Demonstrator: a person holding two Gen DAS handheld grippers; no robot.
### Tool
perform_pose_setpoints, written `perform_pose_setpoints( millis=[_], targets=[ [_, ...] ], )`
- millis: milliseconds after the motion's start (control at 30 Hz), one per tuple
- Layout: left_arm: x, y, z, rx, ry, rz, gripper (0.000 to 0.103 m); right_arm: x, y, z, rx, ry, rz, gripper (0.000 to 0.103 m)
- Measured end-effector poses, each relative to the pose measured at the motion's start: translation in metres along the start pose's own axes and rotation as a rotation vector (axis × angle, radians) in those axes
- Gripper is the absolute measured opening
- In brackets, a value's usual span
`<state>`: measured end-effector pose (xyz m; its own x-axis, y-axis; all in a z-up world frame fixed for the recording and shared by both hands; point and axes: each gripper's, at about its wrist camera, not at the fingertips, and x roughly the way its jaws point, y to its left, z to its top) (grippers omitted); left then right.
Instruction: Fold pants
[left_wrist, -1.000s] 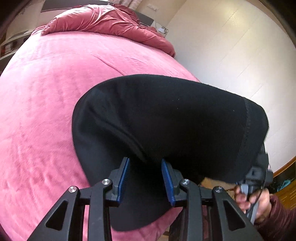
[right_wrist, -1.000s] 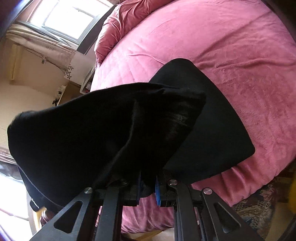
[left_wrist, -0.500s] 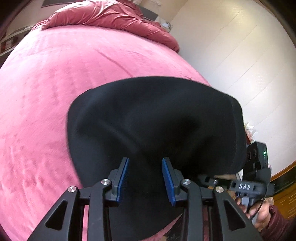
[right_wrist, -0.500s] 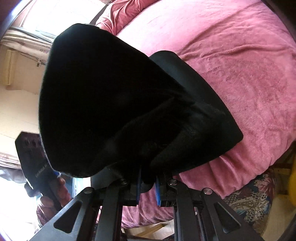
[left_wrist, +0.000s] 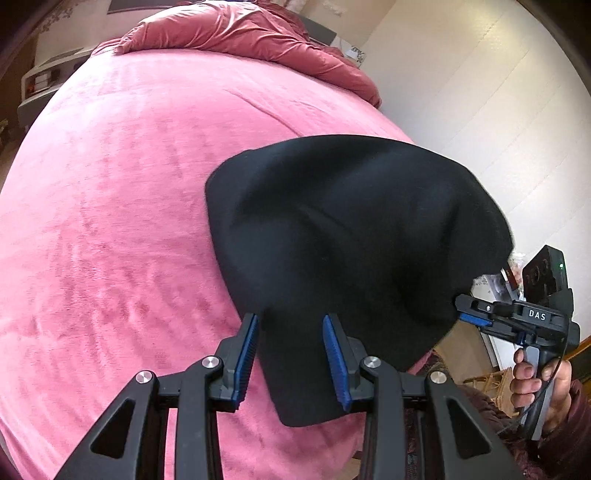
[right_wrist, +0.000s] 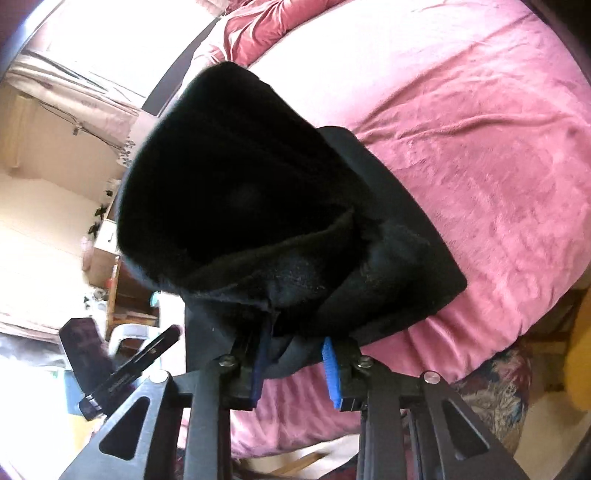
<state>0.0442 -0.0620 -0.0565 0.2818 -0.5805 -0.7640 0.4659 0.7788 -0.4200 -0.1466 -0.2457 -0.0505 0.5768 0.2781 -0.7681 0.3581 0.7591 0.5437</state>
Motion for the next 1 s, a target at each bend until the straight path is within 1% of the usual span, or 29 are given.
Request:
perform_pose_setpoints(
  millis=[67, 100, 133, 167, 233, 267, 333, 367, 400, 467, 533, 567, 633, 667, 700, 767, 833, 933, 967, 1000],
  targets=[
    [0.006, -0.009, -0.003, 0.034, 0.005, -0.009, 0.037, -0.004, -0.003, 0.001, 0.007, -0.004, -0.025, 0.03],
    [0.006, -0.013, -0.006, 0.059, 0.009, -0.004, 0.037, -0.007, -0.009, 0.002, 0.04, -0.006, -0.035, 0.038],
    [0.005, -0.014, -0.006, 0.072, 0.011, -0.005, 0.037, -0.011, -0.012, 0.003, 0.051, -0.012, -0.041, 0.043],
    [0.005, -0.016, -0.009, 0.084, 0.015, -0.008, 0.037, -0.018, -0.015, 0.004, 0.048, -0.031, -0.062, 0.046],
    [0.01, -0.012, -0.012, 0.094, 0.023, -0.005, 0.044, -0.029, -0.014, 0.006, 0.002, -0.058, -0.124, 0.046],
    [0.01, -0.011, -0.013, 0.093, 0.022, -0.001, 0.044, -0.037, -0.011, 0.006, -0.038, -0.081, -0.163, 0.047],
    [0.009, -0.011, -0.013, 0.074, 0.021, -0.011, 0.044, -0.05, -0.01, 0.008, -0.106, -0.128, -0.173, 0.059],
    [0.009, -0.01, -0.013, 0.065, 0.021, -0.012, 0.044, -0.056, -0.005, 0.01, -0.134, -0.154, -0.167, 0.068],
    [0.008, -0.01, -0.013, 0.059, 0.022, -0.009, 0.044, -0.059, -0.001, 0.013, -0.155, -0.175, -0.157, 0.071],
    [0.007, -0.012, -0.013, 0.063, 0.02, -0.007, 0.044, -0.061, 0.017, 0.022, -0.209, -0.202, -0.112, 0.07],
    [0.007, -0.015, -0.011, 0.079, 0.015, -0.003, 0.044, -0.053, 0.034, 0.033, -0.248, -0.181, -0.071, 0.07],
    [0.006, -0.016, -0.011, 0.082, 0.012, -0.003, 0.044, -0.044, 0.042, 0.042, -0.267, -0.164, -0.071, 0.068],
    [0.003, -0.016, -0.011, 0.084, 0.004, -0.009, 0.044, -0.026, 0.057, 0.056, -0.345, -0.161, -0.138, 0.043],
    [0.002, -0.016, -0.012, 0.085, 0.003, -0.006, 0.044, -0.017, 0.061, 0.063, -0.381, -0.15, -0.174, 0.021],
    [0.001, -0.016, -0.012, 0.088, 0.003, 0.001, 0.044, -0.004, 0.065, 0.076, -0.405, -0.143, -0.216, 0.016],
    [0.0, -0.015, -0.012, 0.09, 0.001, 0.006, 0.044, 0.013, 0.065, 0.099, -0.411, -0.136, -0.24, 0.016],
    [0.003, -0.013, -0.013, 0.085, 0.019, 0.024, 0.044, 0.029, 0.063, 0.119, -0.409, -0.126, -0.282, 0.016],
    [0.004, -0.012, -0.015, 0.089, 0.032, 0.032, 0.044, 0.031, 0.048, 0.14, -0.331, -0.12, -0.297, 0.017],
    [0.004, -0.011, -0.016, 0.089, 0.031, 0.032, 0.044, 0.024, 0.045, 0.141, -0.312, -0.129, -0.302, 0.022],
    [0.004, -0.009, -0.017, 0.086, 0.032, 0.028, 0.044, 0.016, 0.039, 0.141, -0.286, -0.137, -0.286, 0.033]
  ],
)
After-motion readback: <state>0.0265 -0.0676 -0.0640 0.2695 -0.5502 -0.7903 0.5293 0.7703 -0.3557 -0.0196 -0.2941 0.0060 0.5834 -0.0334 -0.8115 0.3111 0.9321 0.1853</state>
